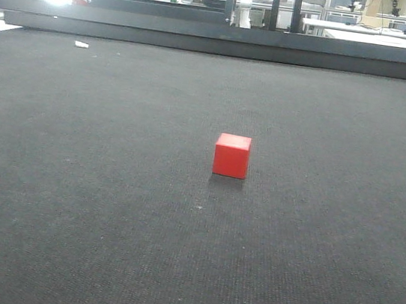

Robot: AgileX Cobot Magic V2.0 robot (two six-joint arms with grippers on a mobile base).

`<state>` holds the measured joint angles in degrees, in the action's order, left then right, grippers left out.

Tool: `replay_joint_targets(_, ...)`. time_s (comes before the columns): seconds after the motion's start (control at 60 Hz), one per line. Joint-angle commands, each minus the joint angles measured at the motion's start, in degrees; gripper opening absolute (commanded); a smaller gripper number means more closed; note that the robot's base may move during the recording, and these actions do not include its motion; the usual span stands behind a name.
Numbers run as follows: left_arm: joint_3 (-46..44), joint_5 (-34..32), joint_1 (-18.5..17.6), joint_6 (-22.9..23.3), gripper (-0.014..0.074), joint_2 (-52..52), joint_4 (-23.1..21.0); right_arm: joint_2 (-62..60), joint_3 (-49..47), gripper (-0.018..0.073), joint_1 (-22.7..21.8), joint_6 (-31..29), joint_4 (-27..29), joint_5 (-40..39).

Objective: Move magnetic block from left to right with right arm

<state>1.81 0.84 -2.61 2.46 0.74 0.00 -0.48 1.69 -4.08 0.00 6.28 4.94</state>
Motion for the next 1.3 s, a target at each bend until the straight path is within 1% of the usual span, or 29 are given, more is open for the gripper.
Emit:
replay_joint_targets(0.0, 0.3, -5.2, 0.1, 0.2, -0.0116, 0.8, 0.0, -1.2, -0.2, 0.0083, -0.1, -0.6, 0.2, -4.9)
replay_joint_targets(0.699, 0.3, -5.2, 0.1, 0.2, -0.0116, 0.8, 0.0, -1.2, -0.2, 0.0083, -0.1, -0.6, 0.2, -4.9)
replay_joint_targets(0.883, 0.3, -5.2, 0.1, 0.2, -0.0116, 0.8, 0.0, -1.2, -0.7, 0.0076, -0.1, -0.6, 0.2, -7.9)
replay_joint_targets(0.949, 0.3, -5.2, 0.1, 0.2, -0.0116, 0.8, 0.0, -1.1, -3.0, 0.0076, -0.1, 0.0, 0.3, -4.3)
replay_joint_targets(1.049, 0.3, -5.2, 0.1, 0.2, -0.0116, 0.8, 0.0, 1.1, -7.8, 0.0076, -0.1, 2.9, 0.3, 0.9)
replay_joint_targets(1.199, 0.3, -5.2, 0.1, 0.2, -0.0116, 0.8, 0.0, 9.5, -17.5, 0.0077, -0.1, 2.9, 0.2, 3.0)
replay_joint_targets(1.282, 0.3, -5.2, 0.1, 0.2, -0.0116, 0.8, 0.0, 15.5, -22.7, 0.0105, 0.0, 2.9, 0.2, 3.2)
